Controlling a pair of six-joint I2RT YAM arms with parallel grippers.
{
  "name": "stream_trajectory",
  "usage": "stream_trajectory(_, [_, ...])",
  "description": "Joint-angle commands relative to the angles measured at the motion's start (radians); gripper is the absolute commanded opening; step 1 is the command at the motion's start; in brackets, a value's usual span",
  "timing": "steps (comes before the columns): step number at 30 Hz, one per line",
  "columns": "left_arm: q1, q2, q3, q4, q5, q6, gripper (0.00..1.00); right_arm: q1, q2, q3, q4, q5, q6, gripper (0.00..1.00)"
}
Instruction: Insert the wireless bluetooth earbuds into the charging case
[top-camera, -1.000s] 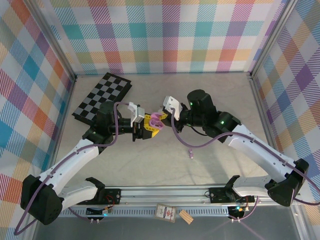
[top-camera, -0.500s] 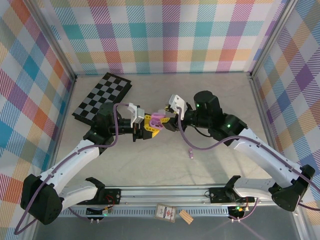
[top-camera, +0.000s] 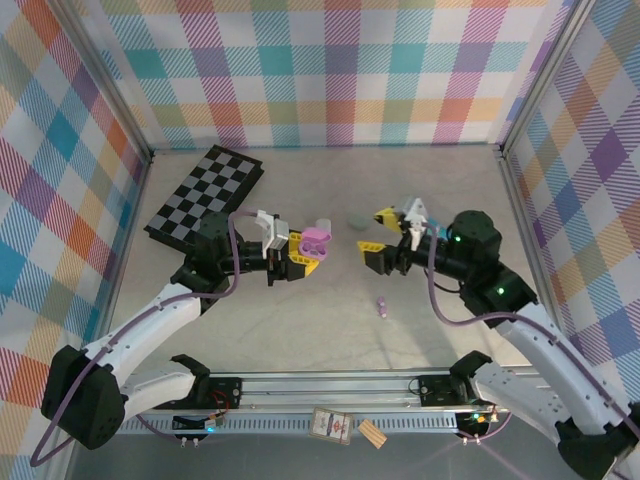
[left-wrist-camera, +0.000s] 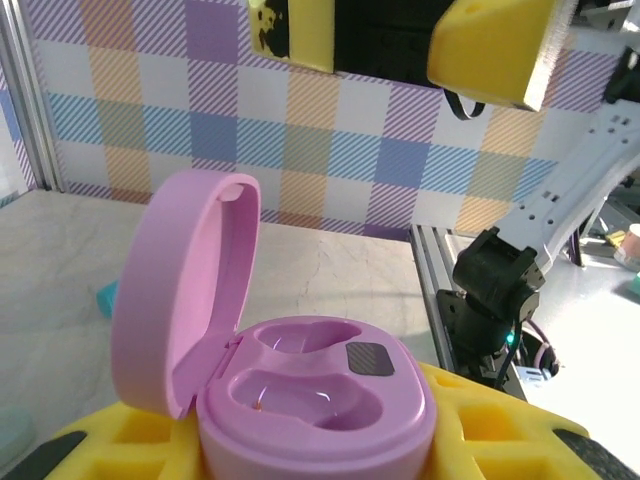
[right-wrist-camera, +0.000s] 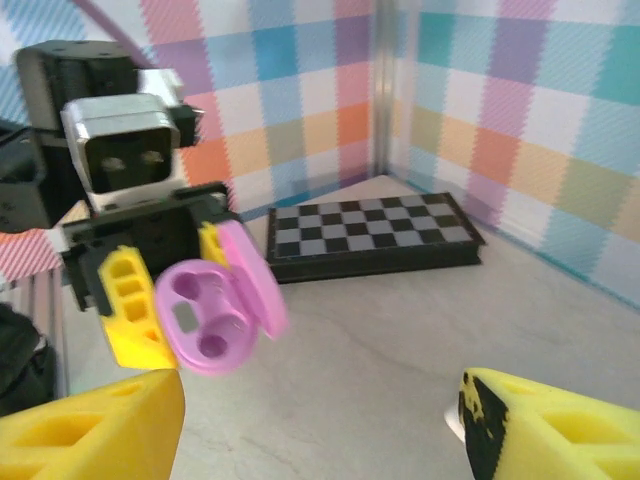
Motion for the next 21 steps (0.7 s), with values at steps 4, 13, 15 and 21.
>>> stream_trajectory(4, [-0.001,-0.004,-0.025,0.132,-0.022,-0.053,0.29,-0.129,-0.036,-0.129,-0.042,0.109,0.285,0.73])
stream_trajectory(13, [0.001,-0.013,-0.05,0.204,-0.037,-0.089,0.29,-0.133,0.208,-0.122,-0.405,0.326,0.591,0.73])
stream_trajectory(15, [0.001,-0.017,-0.054,0.204,-0.038,-0.095,0.29,-0.121,0.244,-0.15,-0.419,0.343,0.671,0.72])
stream_trajectory(21, [0.003,-0.028,-0.058,0.195,-0.035,-0.1,0.29,-0.048,0.335,-0.203,-0.416,0.421,0.782,0.54])
